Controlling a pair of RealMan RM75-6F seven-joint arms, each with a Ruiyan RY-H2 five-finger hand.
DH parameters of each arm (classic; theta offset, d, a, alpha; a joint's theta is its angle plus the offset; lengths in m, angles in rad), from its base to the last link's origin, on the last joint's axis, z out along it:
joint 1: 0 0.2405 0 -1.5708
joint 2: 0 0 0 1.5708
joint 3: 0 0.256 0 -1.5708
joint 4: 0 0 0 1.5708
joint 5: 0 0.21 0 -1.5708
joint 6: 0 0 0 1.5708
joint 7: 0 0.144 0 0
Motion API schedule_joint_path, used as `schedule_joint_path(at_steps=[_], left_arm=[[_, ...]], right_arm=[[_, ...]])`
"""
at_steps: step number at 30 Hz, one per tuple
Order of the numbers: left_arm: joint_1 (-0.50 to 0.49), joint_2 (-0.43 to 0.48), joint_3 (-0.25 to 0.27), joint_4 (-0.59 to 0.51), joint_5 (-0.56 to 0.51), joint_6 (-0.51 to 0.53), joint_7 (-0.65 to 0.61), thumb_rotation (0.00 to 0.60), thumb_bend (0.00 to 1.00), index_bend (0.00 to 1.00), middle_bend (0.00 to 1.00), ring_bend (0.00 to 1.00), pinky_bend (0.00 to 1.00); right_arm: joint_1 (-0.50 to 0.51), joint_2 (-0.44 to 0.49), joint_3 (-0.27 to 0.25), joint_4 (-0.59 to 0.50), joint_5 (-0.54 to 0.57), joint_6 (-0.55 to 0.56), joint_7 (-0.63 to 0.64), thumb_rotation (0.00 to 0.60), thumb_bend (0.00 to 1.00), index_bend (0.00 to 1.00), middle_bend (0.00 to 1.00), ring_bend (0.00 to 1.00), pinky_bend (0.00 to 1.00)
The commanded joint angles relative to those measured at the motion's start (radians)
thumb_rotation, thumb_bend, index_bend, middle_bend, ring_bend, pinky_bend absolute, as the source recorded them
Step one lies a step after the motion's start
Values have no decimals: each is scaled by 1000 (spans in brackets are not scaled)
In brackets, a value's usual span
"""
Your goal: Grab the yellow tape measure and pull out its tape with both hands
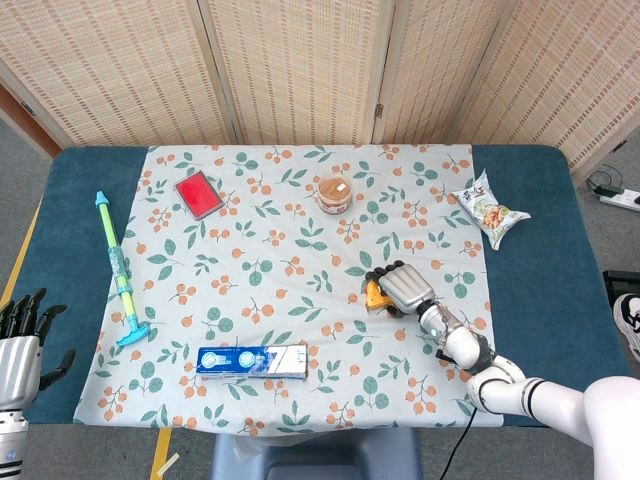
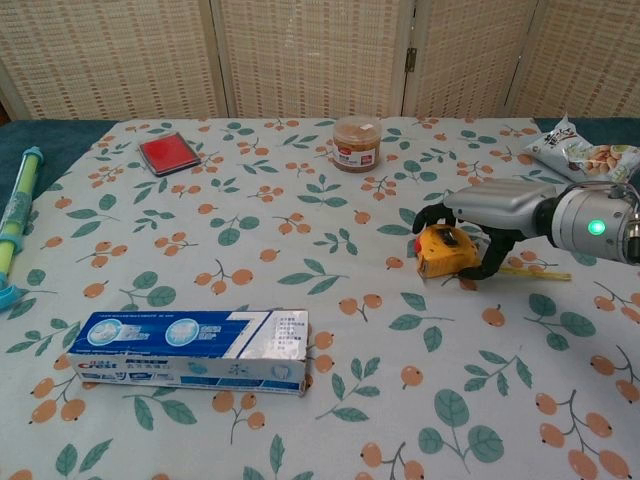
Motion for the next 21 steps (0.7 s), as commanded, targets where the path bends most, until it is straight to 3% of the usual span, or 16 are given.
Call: schedule_joint_path(at_steps=[1, 10, 15, 21], left_arm=[[-3, 0, -2, 0, 1, -3, 0, 600, 371, 256, 88, 47, 0], [-60, -9, -22, -11, 74, -23, -2, 600, 372, 256, 88, 47, 0], [-124, -39, -54, -15, 135, -39, -37, 600, 372, 257, 88, 47, 0], [-214, -96, -88, -15, 154, -108, -53, 600, 371, 256, 91, 58, 0]], right_arm=[[-1, -4, 1, 3, 1, 13, 6, 600, 367, 329, 326, 304, 242], [-39, 57, 38, -121, 16, 107, 90, 600, 385, 512, 463, 406, 304], [-69, 80, 78, -205, 35, 167, 191, 600, 397, 540, 487, 432, 315], [-81, 30, 111, -223, 18, 210, 374, 600, 397, 545, 498, 444, 316]])
